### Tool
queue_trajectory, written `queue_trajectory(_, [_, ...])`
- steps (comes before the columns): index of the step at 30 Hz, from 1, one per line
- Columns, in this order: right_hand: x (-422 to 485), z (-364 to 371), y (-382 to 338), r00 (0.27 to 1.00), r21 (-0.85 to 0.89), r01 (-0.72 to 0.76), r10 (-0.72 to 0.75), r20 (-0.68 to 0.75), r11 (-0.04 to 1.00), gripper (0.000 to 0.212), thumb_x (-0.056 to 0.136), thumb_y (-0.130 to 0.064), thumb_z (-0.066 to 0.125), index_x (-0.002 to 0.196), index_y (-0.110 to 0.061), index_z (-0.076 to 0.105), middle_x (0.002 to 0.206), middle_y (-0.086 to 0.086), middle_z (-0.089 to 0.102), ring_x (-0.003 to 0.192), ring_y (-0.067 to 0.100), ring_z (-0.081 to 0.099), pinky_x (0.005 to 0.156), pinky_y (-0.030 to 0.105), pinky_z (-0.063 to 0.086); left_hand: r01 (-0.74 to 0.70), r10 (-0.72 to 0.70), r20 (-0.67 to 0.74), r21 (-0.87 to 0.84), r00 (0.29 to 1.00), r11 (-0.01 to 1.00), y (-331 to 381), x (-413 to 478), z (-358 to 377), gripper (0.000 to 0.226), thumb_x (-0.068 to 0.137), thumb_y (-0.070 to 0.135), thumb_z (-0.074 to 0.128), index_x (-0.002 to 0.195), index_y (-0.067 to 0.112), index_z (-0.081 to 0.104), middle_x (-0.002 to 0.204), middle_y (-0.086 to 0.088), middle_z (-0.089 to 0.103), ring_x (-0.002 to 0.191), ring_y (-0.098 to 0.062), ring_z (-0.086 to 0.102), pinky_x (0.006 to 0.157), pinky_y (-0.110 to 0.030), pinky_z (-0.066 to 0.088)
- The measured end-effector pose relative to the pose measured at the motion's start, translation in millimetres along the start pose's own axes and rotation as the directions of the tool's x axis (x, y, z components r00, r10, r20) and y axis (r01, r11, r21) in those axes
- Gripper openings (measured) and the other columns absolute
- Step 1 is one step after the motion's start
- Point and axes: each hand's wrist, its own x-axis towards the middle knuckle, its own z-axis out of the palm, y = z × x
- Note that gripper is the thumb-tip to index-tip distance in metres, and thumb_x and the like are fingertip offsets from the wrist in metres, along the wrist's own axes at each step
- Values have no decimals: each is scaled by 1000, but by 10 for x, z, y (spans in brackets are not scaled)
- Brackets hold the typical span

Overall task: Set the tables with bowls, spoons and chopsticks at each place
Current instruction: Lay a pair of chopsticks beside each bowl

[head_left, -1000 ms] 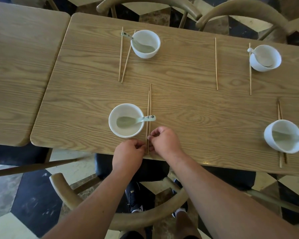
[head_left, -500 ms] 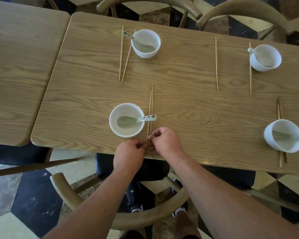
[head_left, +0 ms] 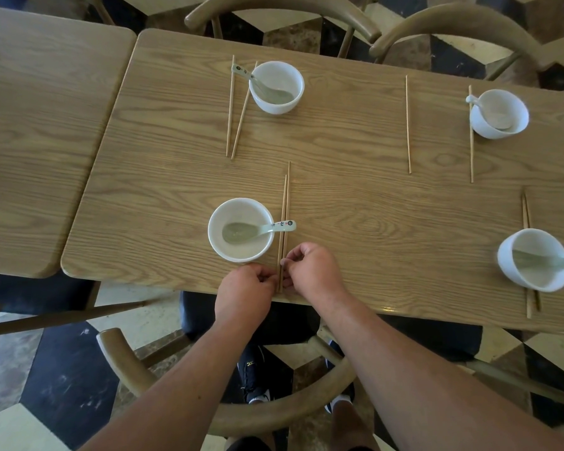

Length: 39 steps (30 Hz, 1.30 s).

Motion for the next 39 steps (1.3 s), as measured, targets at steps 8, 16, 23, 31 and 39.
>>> queue_trajectory(8, [-71,-25,-21,1000,2,16,-15,-13,1000,16,95,-15,76,82,-16,67,72,11,78,56,25,75,63,55,66,-4,4,-13,-29,1000,1000,-34,-41,8,14,96,35,71,103,37,83,87,16,78,86,-12,71,71,-31,54])
queue_trajectory(16, [-93,-39,-14,999,-25,32,-33,-18,999,15,95,-20,75,81,-20,69,70,5,79,61,26,78,65,53,66,-1,0,-14,-54,1000,999,-13,-65,-13,14,96,34,73,105,35,83,92,13,80,92,-15,73,82,-36,59])
queue_trajectory(23, [-342,-280,23,993,-54,120,-121,0,991,11,96,-33,68,87,-26,71,78,-1,77,72,21,76,70,49,66,-68,66,-61,-32,996,997,39,-331,0,11,97,37,70,100,28,77,86,16,71,83,-5,67,67,-27,48])
queue_trajectory(31, [-824,-1424,374,976,-171,85,-116,-183,982,17,104,-34,61,97,-23,73,84,-9,69,79,8,65,64,26,47,-341,317,182,118,931,933,937,-745,275,22,105,44,58,96,31,73,78,8,69,69,-6,64,58,-25,46])
queue_trajectory(39, [-967,-2811,1431,958,-182,-5,-48,-284,983,23,102,-34,63,82,-24,67,72,-7,65,69,4,60,57,20,42,-369,300,317,185,900,911,1883,-1113,1531,14,101,42,65,106,35,75,94,15,72,86,-5,67,82,-32,61])
